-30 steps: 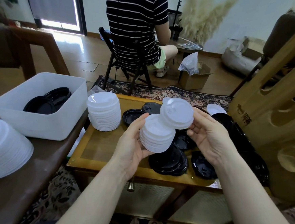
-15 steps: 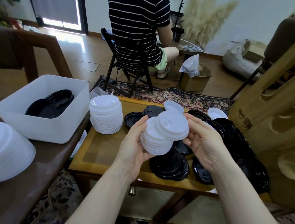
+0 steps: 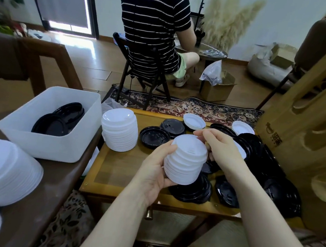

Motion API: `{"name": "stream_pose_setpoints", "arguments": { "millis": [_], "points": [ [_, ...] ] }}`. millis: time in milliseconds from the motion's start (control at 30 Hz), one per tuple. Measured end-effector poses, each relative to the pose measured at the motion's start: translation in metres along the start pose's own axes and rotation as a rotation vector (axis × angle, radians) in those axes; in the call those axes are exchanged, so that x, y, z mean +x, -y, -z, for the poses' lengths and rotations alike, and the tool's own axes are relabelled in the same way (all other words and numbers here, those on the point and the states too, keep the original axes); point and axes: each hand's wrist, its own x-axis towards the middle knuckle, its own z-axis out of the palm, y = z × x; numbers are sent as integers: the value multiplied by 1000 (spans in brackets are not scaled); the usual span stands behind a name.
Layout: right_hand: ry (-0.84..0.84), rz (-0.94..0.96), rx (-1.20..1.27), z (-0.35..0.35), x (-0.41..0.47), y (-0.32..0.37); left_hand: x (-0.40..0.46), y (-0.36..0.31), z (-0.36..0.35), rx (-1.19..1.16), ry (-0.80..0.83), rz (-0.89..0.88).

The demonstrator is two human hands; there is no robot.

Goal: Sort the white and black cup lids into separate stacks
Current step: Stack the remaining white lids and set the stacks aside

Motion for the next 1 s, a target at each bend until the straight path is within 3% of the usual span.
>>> {"name": "stream_pose_setpoints", "arguments": {
  "millis": [167,267,500,633,767,1000],
  "points": [
    [148,117,-211,1,-21,3,2,-3,2,10,-36,-44],
    [147,193,-375,-4,-20,-1,2,-5,2,10,-40,-36],
    [245,213,-92,12,-17,2,-1,-9,7,-23,-38,17],
    [430,305,-175,26,-17,-4,-2,-13,8,26,-2,77],
    [541,265,-219,23,-19,-8,-4,-13,7,66,36,78],
    [446,304,-164,9,-18,-10,-4,-11,7,64,28,31]
  ]
}}
